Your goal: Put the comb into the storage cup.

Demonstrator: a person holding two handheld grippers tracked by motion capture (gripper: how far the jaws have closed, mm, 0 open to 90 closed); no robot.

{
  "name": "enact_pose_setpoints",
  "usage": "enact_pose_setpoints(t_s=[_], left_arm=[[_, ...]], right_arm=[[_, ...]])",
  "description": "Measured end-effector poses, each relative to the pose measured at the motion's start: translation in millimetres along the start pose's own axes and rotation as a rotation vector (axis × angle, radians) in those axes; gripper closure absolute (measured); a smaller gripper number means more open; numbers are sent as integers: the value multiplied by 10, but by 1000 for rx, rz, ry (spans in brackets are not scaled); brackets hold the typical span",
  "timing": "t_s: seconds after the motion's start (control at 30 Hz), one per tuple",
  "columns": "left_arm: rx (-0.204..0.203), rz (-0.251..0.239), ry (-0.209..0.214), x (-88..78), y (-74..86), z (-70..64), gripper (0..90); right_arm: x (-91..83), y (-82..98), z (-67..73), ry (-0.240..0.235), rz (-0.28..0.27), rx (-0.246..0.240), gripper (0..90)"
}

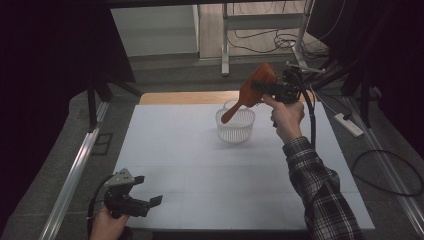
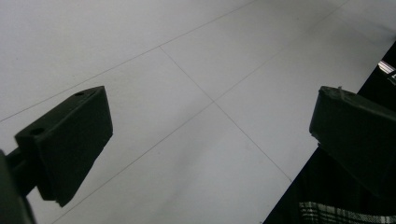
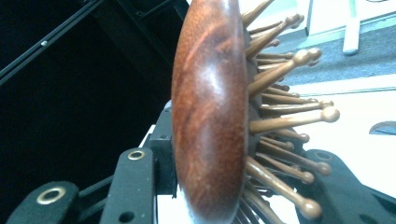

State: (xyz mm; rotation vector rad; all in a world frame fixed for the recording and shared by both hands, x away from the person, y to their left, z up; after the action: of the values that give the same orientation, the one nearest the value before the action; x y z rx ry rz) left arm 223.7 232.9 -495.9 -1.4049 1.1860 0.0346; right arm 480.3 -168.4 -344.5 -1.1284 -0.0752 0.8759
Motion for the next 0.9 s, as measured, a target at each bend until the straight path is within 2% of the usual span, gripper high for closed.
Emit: enact_pose_setpoints(t_s=[0.47, 0.9], left_arm=[[-2, 7, 1, 4, -1, 3, 1], [-2, 9, -1, 6, -1, 3, 1]], right_arm=[[109, 31, -81, 56, 12, -21, 554], [214, 153, -82, 66, 35, -41, 554]])
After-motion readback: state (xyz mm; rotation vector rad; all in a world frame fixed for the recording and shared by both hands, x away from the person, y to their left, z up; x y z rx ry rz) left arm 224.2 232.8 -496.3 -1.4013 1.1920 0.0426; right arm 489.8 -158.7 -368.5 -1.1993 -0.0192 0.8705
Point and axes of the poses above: each handheld gripper's, and its own axes: x roughly forward along the jaws, y roughly out of its underside, z roughly to its left, the point moved 3 cm from there along x, roughly forward along the jaws, and after that the axes turned 3 degrees about -x, right-handed, at the moved point
